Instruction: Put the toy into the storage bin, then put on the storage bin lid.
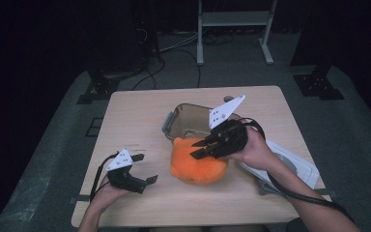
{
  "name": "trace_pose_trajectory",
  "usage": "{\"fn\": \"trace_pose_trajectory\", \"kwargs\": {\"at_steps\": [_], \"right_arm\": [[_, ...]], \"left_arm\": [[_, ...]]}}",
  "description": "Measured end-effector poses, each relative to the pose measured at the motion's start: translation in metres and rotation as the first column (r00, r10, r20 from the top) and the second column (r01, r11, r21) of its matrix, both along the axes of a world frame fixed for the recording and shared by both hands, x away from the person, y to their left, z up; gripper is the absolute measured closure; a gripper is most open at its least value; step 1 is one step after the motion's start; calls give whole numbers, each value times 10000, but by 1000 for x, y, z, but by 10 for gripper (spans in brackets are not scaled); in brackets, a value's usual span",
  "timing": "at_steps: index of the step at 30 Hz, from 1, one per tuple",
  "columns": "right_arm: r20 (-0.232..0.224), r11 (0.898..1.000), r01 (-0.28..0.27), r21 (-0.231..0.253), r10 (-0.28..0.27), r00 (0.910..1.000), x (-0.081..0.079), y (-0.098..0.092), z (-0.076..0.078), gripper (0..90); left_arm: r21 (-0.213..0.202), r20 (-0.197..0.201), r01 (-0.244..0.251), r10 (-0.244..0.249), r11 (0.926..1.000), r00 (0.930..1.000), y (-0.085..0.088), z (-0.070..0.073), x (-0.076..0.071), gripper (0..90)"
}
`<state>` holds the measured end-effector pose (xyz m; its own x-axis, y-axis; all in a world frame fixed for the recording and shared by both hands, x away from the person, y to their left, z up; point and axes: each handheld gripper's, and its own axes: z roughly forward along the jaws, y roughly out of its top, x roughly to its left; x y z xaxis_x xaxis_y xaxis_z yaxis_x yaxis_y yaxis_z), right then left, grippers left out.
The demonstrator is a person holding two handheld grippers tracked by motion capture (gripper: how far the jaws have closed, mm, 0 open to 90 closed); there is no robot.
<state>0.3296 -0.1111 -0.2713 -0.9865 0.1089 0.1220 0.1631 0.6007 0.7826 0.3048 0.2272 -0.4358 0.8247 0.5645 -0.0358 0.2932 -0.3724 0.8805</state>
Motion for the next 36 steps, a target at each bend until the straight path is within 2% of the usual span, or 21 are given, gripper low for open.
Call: {"fn": "trace_pose_trajectory", "kwargs": {"at_steps": [5,11,27,36], "right_arm": [[299,9996,242,120,-246,9992,11,-2,19,733],[419,9985,499,243,-509,9978,21,-4,35,732],[347,9909,1341,125,-1344,9903,59,-7,47,732],[379,9871,1603,53,-1603,9863,73,-6,46,731]], "left_arm": [[28,49,23,-24,10000,10000,0,1,-1,29],[44,39,55,-55,10000,10000,0,0,-1,30],[28,27,107,-108,9999,9999,-1,1,0,29],[-14,61,101,-101,9999,9999,0,1,-1,30]]}}
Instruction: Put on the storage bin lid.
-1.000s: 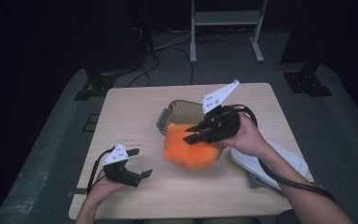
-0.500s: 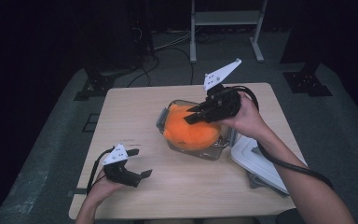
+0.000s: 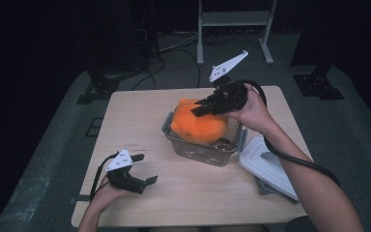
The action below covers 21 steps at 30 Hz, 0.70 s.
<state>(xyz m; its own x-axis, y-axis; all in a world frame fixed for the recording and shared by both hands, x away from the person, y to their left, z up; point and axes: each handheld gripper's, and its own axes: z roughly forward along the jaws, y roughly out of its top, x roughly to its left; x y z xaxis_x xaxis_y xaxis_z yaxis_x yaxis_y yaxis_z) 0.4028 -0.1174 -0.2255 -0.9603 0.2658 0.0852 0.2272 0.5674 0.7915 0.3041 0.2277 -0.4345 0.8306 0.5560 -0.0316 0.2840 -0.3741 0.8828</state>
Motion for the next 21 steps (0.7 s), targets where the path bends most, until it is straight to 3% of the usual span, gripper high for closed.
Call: {"fn": "trace_pose_trajectory", "kwargs": {"at_steps": [21], "right_arm": [[-257,9985,540,-29,-540,9982,30,-3,-24,730]], "left_arm": [[1,-3,51,-51,10000,10000,-1,0,-1,30]]}}
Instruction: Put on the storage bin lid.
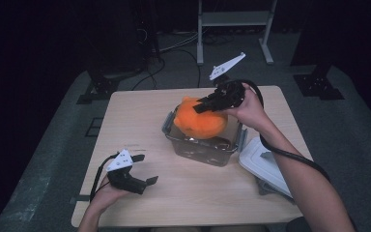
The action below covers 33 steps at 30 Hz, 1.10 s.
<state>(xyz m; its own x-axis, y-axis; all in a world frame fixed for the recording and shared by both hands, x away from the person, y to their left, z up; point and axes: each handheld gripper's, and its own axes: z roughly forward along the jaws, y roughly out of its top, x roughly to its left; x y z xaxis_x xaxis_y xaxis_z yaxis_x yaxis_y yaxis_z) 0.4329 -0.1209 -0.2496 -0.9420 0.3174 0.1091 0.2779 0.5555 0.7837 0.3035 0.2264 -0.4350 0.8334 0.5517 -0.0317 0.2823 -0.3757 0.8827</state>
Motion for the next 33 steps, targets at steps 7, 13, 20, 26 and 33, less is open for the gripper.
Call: {"fn": "trace_pose_trajectory", "kwargs": {"at_steps": [7,13,20,26,33], "right_arm": [[-159,9998,155,-82,-157,9998,8,-1,-11,731],[-213,9994,278,-190,-282,9994,13,-2,-19,730],[-335,9988,441,-217,-448,9984,18,-3,-29,730],[-462,9983,525,-244,-536,9975,21,-4,-35,730],[-652,9977,618,-274,-635,9959,24,-4,-43,729]], "left_arm": [[30,-14,-2,2,10000,10000,0,-1,0,29],[42,15,-8,8,10000,10000,-1,0,-1,29],[115,10,40,-40,9999,10000,-1,0,-1,29],[104,2,33,-33,9999,10000,-1,0,-1,29],[91,10,47,-47,9999,10000,-1,0,-1,29]]}}
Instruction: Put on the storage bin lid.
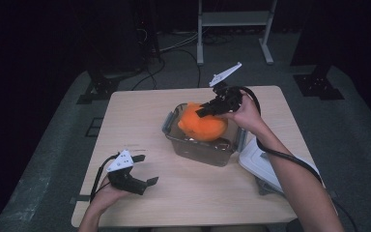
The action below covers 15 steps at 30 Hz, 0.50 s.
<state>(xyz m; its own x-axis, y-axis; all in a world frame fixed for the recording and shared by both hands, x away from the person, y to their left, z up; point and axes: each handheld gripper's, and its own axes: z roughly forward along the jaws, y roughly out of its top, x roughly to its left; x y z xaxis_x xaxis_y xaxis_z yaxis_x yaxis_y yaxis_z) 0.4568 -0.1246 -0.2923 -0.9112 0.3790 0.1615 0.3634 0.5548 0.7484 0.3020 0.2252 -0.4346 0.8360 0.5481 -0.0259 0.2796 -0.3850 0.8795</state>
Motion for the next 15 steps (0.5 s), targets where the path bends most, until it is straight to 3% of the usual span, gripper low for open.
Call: {"fn": "trace_pose_trajectory", "kwargs": {"at_steps": [15], "right_arm": [[-209,9999,53,-126,-55,9998,6,0,-13,729]], "left_arm": [[33,-14,24,-24,10000,10000,0,0,0,29]]}}
